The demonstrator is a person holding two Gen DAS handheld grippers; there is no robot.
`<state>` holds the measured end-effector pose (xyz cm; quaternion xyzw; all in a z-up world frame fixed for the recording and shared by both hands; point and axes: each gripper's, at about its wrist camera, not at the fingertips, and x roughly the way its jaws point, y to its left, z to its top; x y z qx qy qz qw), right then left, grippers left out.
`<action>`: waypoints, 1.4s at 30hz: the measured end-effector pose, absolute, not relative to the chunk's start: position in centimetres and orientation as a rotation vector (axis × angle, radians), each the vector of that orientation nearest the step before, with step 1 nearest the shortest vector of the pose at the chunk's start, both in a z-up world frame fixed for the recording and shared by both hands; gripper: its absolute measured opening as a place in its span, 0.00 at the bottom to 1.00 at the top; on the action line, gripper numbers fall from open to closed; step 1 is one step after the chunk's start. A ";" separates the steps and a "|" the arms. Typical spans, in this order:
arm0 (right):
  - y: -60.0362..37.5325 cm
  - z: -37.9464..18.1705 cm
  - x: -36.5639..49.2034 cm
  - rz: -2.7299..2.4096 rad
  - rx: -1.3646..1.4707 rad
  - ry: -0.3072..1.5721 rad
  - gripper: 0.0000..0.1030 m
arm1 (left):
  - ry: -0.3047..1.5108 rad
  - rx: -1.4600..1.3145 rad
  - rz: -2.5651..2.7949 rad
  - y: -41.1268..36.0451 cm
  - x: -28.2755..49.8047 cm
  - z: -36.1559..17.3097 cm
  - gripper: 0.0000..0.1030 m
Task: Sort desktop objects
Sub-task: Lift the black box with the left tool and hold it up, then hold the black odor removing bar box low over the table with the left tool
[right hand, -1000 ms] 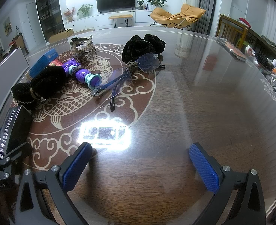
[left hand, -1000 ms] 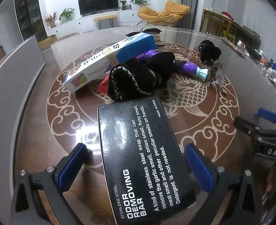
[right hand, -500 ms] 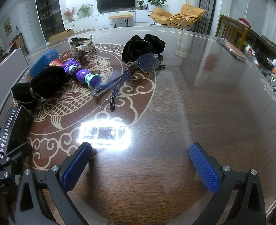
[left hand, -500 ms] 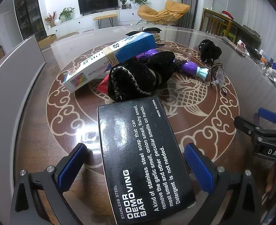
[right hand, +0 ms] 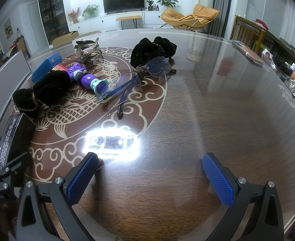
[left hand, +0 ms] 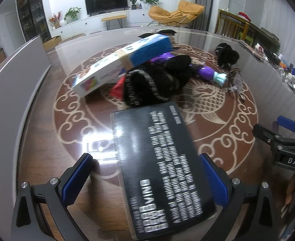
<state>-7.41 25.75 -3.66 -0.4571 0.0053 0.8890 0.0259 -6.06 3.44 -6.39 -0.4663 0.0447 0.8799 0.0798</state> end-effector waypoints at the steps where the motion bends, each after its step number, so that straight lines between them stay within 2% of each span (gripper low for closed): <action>1: 25.7 -3.7 -7.4 2.748 -1.413 0.016 1.00 | 0.130 -1.398 2.637 3.2 -6.1 -6.4 1.00; 18: 25.7 -3.7 -7.5 2.748 -1.413 0.016 1.00 | 0.077 -1.422 2.690 -2.4 -6.4 -6.6 1.00; 42: 25.7 -3.7 -7.4 2.748 -1.412 0.016 1.00 | 0.063 -1.422 2.702 -4.2 -6.2 -6.6 1.00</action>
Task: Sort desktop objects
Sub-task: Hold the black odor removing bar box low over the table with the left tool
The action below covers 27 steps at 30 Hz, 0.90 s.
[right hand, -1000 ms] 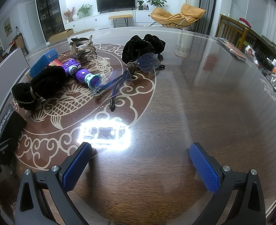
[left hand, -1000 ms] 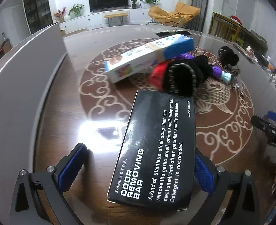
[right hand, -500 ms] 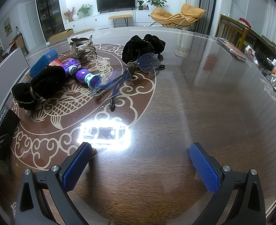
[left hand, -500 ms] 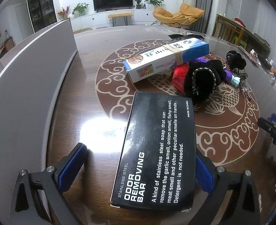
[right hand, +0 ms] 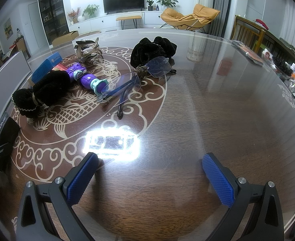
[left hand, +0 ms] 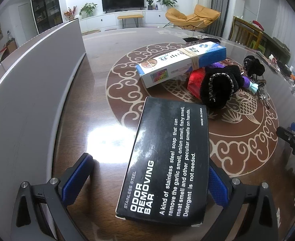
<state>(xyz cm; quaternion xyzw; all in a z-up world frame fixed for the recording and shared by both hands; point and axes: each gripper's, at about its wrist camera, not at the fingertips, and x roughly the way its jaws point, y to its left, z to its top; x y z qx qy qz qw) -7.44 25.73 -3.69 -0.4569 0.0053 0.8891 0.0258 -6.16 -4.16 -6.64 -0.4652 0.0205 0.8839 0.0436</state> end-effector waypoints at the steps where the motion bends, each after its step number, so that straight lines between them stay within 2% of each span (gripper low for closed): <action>1: 25.7 -3.7 -7.5 2.748 -1.412 0.016 1.00 | 0.061 -1.422 2.704 -4.2 -6.2 -6.6 1.00; 27: 25.7 -3.7 -7.4 2.748 -1.412 0.016 1.00 | 0.061 -1.421 2.714 -4.3 -5.9 -6.6 1.00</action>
